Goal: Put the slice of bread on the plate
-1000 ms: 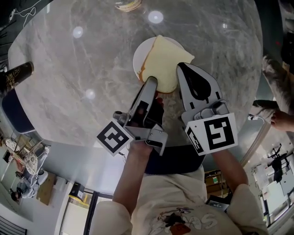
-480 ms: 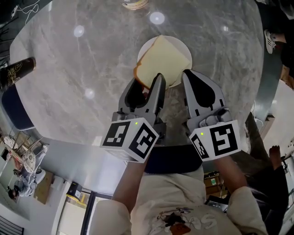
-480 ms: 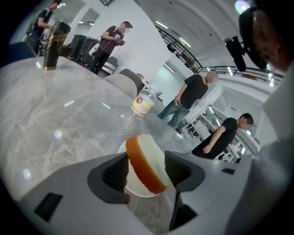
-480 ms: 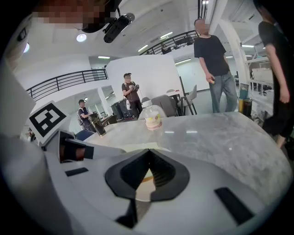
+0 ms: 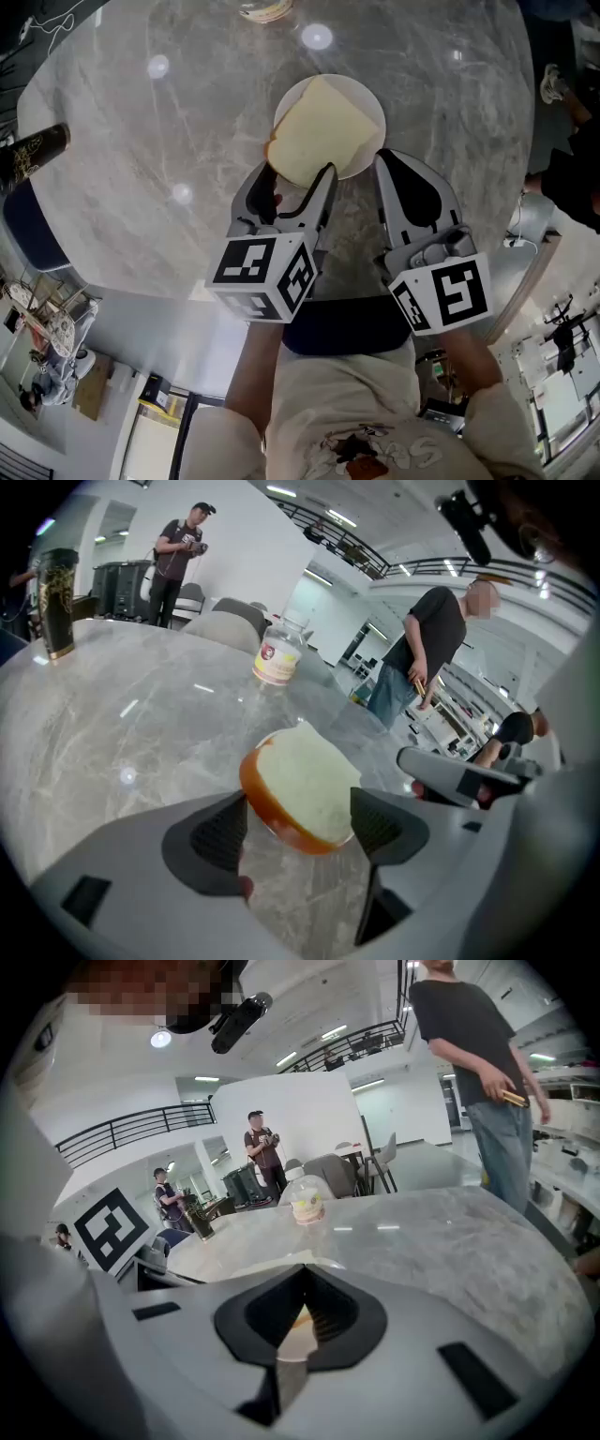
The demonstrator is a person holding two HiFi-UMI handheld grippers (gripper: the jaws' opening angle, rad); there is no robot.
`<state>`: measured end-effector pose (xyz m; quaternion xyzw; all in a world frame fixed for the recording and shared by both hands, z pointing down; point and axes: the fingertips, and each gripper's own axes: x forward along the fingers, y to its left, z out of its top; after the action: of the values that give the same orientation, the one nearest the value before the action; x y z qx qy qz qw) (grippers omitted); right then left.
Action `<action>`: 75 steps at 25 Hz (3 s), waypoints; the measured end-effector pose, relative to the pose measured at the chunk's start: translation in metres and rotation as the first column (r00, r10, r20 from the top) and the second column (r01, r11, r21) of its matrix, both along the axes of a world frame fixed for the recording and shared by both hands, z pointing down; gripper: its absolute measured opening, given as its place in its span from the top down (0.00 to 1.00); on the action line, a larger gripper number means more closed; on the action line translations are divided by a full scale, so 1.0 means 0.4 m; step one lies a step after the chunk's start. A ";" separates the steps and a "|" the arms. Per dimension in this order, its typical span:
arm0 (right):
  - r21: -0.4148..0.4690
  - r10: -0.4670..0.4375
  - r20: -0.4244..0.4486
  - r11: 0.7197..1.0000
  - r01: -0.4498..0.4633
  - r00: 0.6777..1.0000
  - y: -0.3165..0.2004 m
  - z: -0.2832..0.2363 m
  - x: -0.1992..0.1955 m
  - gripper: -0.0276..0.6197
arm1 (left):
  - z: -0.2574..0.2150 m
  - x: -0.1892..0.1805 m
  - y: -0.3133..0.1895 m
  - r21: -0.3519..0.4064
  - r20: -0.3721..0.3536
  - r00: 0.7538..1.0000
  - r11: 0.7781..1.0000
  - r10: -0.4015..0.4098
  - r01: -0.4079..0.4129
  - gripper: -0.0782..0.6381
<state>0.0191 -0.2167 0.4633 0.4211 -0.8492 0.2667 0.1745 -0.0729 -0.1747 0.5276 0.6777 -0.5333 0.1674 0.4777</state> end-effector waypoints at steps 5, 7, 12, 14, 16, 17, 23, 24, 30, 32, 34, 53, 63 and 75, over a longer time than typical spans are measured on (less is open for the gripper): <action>-0.017 0.011 -0.005 1.000 -0.011 1.000 0.015 0.003 0.021 0.95 | 0.018 0.021 0.044 -0.063 0.037 0.985 0.984 0.171 -0.169 0.39; -0.021 0.009 -0.007 1.000 -0.009 1.000 0.021 0.004 0.024 0.95 | 0.028 0.027 0.060 -0.093 0.069 0.970 0.969 0.234 -0.227 0.39; -0.032 0.001 -0.009 0.999 -0.001 1.000 0.035 0.013 0.019 0.95 | 0.053 0.033 0.079 -0.152 0.115 0.936 0.937 0.332 -0.314 0.39; -0.035 0.000 -0.010 0.999 0.000 1.000 0.041 0.015 0.019 0.95 | 0.057 0.031 0.085 -0.164 0.125 0.930 0.932 0.346 -0.324 0.39; -0.036 0.001 -0.011 0.999 -0.001 1.000 0.044 0.014 0.021 0.95 | 0.058 0.026 0.089 -0.170 0.145 0.925 0.930 0.351 -0.326 0.39; -0.036 0.001 -0.012 0.999 -0.002 1.000 0.045 0.012 0.021 0.95 | 0.059 0.023 0.091 -0.172 0.154 0.924 0.930 0.351 -0.325 0.39; -0.038 0.011 -0.018 0.999 -0.011 1.000 0.048 0.010 0.030 0.95 | 0.061 0.009 0.105 -0.194 0.170 0.912 0.920 0.373 -0.340 0.39; -0.039 0.013 -0.018 0.999 -0.013 1.000 0.048 0.010 0.032 0.95 | 0.060 0.007 0.107 -0.195 0.174 0.911 0.920 0.374 -0.340 0.40; -0.051 0.019 -0.021 0.998 -0.020 1.000 0.062 0.010 0.035 0.95 | 0.046 -0.011 0.124 -0.183 0.160 0.932 0.938 0.324 -0.295 0.44; -0.053 0.021 -0.022 0.998 -0.022 1.000 0.066 0.008 0.036 0.95 | 0.039 -0.022 0.128 -0.175 0.153 0.945 0.949 0.289 -0.262 0.49; -0.054 0.023 -0.025 0.998 -0.024 0.999 0.069 0.005 0.036 0.95 | 0.033 -0.030 0.133 -0.172 0.147 0.953 0.956 0.266 -0.240 0.52; -0.013 0.013 -0.036 1.000 -0.013 0.999 0.136 -0.096 0.028 0.95 | -0.127 -0.077 0.158 -0.015 0.093 0.992 0.997 0.081 -0.079 0.88; 0.035 -0.006 -0.044 0.999 0.008 0.999 0.195 -0.190 0.033 0.95 | -0.237 -0.055 0.220 0.046 0.043 0.998 0.997 0.054 -0.056 0.88; 0.035 0.001 -0.006 0.999 -0.001 1.000 0.357 -0.336 0.021 0.95 | -0.424 -0.034 0.337 0.175 0.039 0.997 0.982 0.062 -0.068 0.88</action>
<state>0.0275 -0.0739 0.3289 0.4252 -0.8531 0.2503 0.1696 -0.0864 -0.0398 0.3581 0.7316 -0.5315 0.1464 0.4011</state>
